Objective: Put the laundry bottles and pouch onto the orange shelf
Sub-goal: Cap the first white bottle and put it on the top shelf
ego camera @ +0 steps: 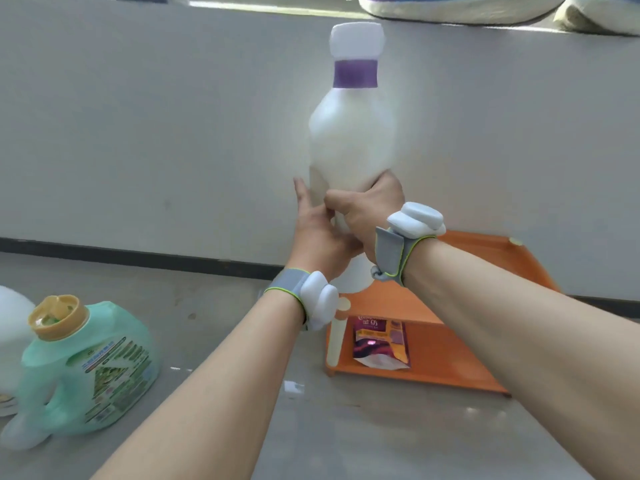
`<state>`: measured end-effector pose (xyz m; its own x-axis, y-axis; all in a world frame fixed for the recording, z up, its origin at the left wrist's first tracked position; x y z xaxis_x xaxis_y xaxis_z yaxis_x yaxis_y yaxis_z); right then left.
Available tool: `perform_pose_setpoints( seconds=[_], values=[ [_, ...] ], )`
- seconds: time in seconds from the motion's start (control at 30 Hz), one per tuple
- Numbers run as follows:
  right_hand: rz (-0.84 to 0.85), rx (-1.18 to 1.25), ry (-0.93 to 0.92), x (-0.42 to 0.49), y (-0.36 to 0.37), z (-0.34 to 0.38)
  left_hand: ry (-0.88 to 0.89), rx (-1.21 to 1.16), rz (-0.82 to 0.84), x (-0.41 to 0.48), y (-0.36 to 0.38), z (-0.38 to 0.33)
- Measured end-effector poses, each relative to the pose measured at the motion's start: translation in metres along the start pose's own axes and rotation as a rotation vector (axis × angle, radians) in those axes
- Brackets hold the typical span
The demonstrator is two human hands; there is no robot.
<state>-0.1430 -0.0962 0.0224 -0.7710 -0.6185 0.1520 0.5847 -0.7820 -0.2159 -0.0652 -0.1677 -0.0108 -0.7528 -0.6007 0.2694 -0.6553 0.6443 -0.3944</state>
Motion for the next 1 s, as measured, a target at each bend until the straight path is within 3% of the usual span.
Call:
perform_pose_setpoints(
  seconds=[0.2,0.57,0.83,0.9,1.0],
  values=[
    [-0.046,-0.006,0.034,0.001,-0.052,-0.027,0.088,-0.253,0.057,0.015,0.063,-0.004],
    [0.002,-0.039,0.028,0.019,-0.066,-0.075,0.107,-0.019,0.086,0.010,0.086,0.012],
    [-0.122,-0.192,0.008,-0.002,-0.075,-0.085,0.179,0.140,0.211,0.003,0.089,0.024],
    [-0.224,-0.350,0.111,-0.025,-0.069,-0.101,0.118,0.181,0.220,-0.006,0.078,0.039],
    [-0.412,-0.507,0.474,-0.072,-0.041,-0.130,0.020,0.230,0.242,-0.027,0.056,0.064]
  ],
)
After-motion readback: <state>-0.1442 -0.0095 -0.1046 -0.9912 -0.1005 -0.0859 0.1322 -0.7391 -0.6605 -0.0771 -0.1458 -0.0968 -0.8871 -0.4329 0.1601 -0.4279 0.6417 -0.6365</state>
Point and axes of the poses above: each hand's wrist, its own x-axis towards the middle knuckle, its own y-axis out of the palm, z = x × y, the point moved 9 cm from there along x, towards the middle knuckle, and after that the axes turned 8 degrees about z, right-handed, at the moved point
